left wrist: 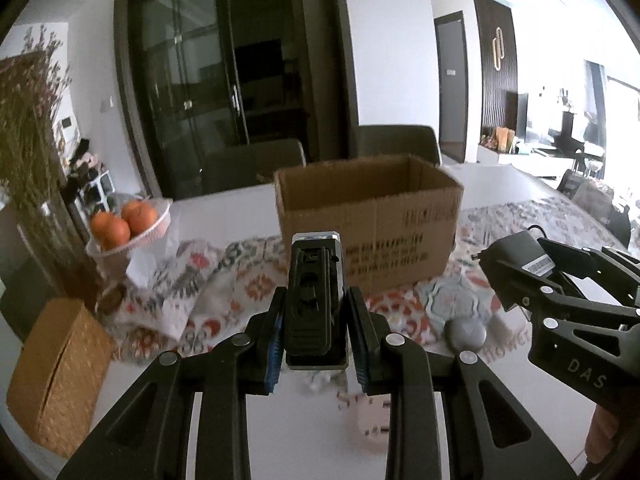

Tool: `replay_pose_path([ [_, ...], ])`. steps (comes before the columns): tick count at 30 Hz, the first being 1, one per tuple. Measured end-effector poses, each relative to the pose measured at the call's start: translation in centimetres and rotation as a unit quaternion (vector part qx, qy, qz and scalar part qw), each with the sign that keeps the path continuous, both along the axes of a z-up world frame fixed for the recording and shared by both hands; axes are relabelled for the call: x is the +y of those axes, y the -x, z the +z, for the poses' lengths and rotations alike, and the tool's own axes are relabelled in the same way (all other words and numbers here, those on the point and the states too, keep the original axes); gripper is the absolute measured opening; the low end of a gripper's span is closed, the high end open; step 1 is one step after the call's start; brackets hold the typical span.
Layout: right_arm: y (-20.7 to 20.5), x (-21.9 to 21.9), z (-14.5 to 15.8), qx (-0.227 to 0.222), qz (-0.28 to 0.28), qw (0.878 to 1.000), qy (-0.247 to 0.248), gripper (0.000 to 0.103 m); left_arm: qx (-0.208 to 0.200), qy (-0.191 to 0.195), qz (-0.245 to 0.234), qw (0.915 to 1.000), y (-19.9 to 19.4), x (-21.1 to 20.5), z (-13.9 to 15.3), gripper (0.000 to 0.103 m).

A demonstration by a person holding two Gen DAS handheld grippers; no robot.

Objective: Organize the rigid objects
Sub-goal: 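Carry the black remote and charger over the cardboard box with both grippers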

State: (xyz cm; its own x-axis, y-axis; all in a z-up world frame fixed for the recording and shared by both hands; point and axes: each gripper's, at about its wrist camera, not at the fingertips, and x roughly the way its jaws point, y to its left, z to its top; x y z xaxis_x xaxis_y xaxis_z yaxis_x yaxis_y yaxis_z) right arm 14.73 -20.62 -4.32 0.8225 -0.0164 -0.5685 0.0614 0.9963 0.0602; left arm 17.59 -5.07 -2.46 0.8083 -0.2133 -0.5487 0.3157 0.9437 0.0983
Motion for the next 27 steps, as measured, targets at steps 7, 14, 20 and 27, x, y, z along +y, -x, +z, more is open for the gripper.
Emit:
replay_pose_path([
  [7,-2.5,-1.2,2.9,-0.026,-0.002,1.000,0.000,0.057,-0.018,-0.004,-0.008,0.9998,-2.4,-1.0,2.9,0.029],
  [14,-5.5,-2.3,5.1,-0.027,0.006,0.999,-0.017,0.056,-0.023,-0.009,-0.012,0.9996,-5.4,-1.9,5.4,0.029],
  [20,-9.0,-3.0,6.4,-0.015,0.014,0.999,-0.037,0.056,0.010,-0.009,-0.012,0.9998,-9.3,-2.7,6.3,0.029],
  [27,-12.9,-3.8,7.3,0.011,0.021,0.999,-0.045,0.057,0.034,-0.021,-0.008,0.9992,-12.7,-3.5,6.4,0.029],
])
